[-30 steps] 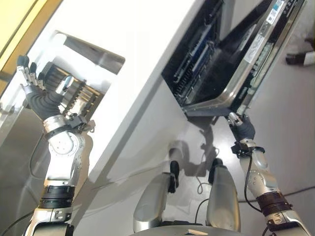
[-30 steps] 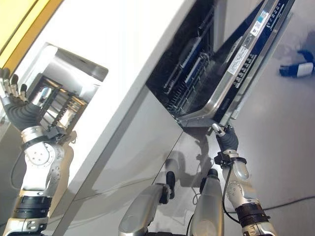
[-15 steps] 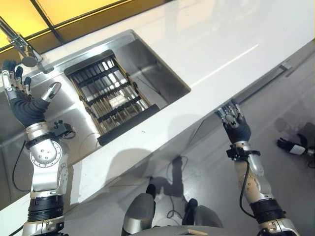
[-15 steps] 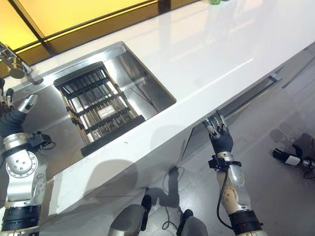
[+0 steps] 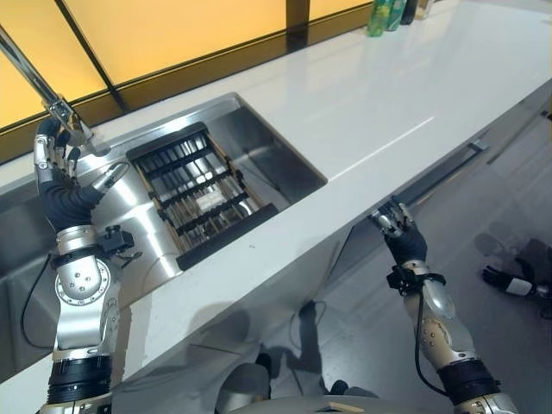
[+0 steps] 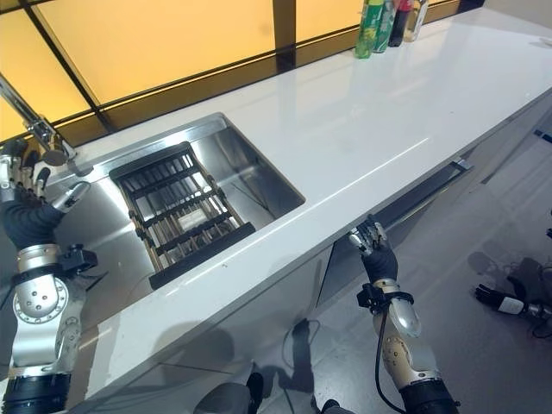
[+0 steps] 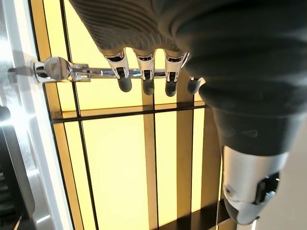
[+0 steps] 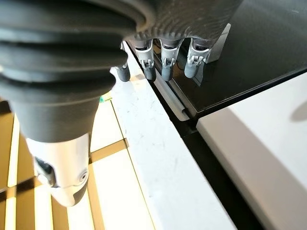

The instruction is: Pick up plates and place into dishwasher.

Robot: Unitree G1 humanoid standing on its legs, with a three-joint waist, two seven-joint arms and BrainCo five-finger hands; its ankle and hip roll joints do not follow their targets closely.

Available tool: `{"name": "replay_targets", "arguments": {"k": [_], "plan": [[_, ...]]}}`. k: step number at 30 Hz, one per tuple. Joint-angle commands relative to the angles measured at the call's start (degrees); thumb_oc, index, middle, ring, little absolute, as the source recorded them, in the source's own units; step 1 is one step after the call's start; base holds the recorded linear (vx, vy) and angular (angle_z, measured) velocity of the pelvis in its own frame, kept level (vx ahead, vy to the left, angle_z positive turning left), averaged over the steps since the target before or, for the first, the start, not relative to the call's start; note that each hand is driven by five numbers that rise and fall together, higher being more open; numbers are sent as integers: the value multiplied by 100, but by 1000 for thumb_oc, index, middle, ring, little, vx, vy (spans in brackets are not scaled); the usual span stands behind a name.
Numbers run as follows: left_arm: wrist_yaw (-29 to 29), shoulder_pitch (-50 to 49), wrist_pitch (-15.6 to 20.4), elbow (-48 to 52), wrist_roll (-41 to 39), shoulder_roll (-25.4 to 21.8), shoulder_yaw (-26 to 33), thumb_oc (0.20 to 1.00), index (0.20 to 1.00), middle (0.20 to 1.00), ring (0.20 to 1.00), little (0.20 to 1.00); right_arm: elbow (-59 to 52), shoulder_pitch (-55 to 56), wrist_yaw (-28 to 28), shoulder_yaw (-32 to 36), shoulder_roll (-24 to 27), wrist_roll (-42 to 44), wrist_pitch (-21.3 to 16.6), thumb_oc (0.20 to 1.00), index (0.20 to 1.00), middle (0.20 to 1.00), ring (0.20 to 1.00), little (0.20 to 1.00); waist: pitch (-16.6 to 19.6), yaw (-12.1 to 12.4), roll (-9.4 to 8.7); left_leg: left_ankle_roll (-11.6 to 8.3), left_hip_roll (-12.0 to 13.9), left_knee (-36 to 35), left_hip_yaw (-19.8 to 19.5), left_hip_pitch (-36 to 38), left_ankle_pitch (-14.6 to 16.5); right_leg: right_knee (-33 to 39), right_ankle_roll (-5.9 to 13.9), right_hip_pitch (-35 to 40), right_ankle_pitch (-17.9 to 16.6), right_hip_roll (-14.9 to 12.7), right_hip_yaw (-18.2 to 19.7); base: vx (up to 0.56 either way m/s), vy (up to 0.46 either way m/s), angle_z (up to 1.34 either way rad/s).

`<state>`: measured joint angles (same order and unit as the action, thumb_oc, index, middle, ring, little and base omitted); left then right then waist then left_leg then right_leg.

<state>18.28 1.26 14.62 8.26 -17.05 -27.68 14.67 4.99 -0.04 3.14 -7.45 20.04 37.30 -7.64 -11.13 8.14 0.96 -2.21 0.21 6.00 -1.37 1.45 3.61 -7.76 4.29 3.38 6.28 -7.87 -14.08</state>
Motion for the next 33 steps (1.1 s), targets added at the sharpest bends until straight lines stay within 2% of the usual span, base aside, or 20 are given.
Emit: {"name": "replay_targets", "arguments": {"k": [1, 6, 10, 14, 16, 18, 19, 23, 26, 29, 33], "plan": [[81, -176, 113, 183, -18, -234, -28, 1000, 1000, 1000, 1000, 1000, -1112, -76, 215, 263, -21, -409, -394, 1000, 1000, 1000, 1000, 1000, 618, -391, -178, 359, -209, -308, 253, -32, -47, -210, 106, -127, -276, -160, 257, -85, 67, -17], [131, -193, 58, 282, -169, -200, -86, 1000, 1000, 1000, 1000, 1000, -1674, 184, 561, 634, 194, -669, -412, 1000, 1000, 1000, 1000, 1000, 599, -647, -173, 401, -268, -307, 411, -11, 40, -166, 199, -268, -432, -241, 522, -74, 89, -36], [216, -140, -85, 384, -284, -144, -220, 1000, 1000, 1000, 1000, 1000, -2019, 26, 653, 710, 303, -870, -664, 1000, 1000, 1000, 1000, 1000, 627, -641, -200, 457, -355, -272, 437, -12, 115, -209, 248, -331, -557, -317, 618, -51, 101, -31], [262, 38, -48, 416, -316, -162, -390, 1000, 1000, 1000, 1000, 1000, -2300, -364, 955, 613, 467, -1106, -903, 1000, 1000, 1000, 1000, 1000, 646, -518, -213, 560, -424, -230, 433, -48, 130, -754, 218, -472, -601, -289, 554, -55, 84, -9], [262, 142, -95, 424, -438, -194, -438, 1000, 1000, 1000, 1000, 1000, -2404, -503, 997, 554, 585, -1197, -1052, 1000, 1000, 1000, 1000, 1000, 641, -480, -211, 612, -462, -221, 372, -76, 95, -1149, 181, -614, -655, -203, 601, -51, 69, 1], [141, 299, -124, 309, -631, -239, -537, 1000, 1000, 1000, 1000, 1000, -2508, -702, 1005, 446, 718, -1268, -1105, 1000, 1000, 1000, 1000, 1000, 674, -467, -264, 626, -576, -189, 111, -128, 37, -939, 100, -594, -524, 124, 880, 5, 3, 15], [123, 330, -121, 285, -656, -240, -556, 1000, 1000, 1000, 1000, 1000, -2510, -725, 966, 437, 733, -1254, -1105, 1000, 1000, 1000, 1000, 1000, 677, -489, -270, 620, -593, -174, 33, -134, 34, -850, 85, -544, -505, 160, 898, 44, -39, 53], [16, 629, -129, 226, -795, -84, -890, 1000, 1000, 1000, 1000, 1000, -2543, -1053, 693, 291, 845, -1238, -861, 1000, 1000, 1000, 1000, 1000, 836, -531, -339, 495, -676, -197, -463, -245, -92, 105, 39, -358, -590, 380, 1527, 28, -54, 104], [73, 719, -162, 305, -797, 69, -1175, 1000, 1000, 1000, 1000, 1000, -2564, -1293, 606, 155, 863, -1136, -596, 1000, 1000, 1000, 1000, 1000, 923, -490, -383, 433, -679, -237, -740, -298, -127, 284, 21, -327, -625, 503, 1778, 18, -94, 127], [193, 668, -122, 407, -586, 228, -1361, 1000, 1000, 1000, 1000, 1000, -2458, -1583, 562, -49, 829, -999, -336, 1000, 1000, 1000, 1000, 1000, 956, -337, -441, 373, -647, -210, -939, -330, -142, 342, -53, -247, -511, 560, 1664, 5, -130, 123], [265, 421, -258, 529, -622, 305, -1286, 1000, 1000, 1000, 1000, 1000, -2341, -1725, 322, -300, 747, -796, -65, 1000, 1000, 1000, 1000, 1000, 1015, -70, -479, 265, -525, -348, -1046, -351, -276, 603, -122, -93, -467, 572, 1270, -30, -152, 62]]}}
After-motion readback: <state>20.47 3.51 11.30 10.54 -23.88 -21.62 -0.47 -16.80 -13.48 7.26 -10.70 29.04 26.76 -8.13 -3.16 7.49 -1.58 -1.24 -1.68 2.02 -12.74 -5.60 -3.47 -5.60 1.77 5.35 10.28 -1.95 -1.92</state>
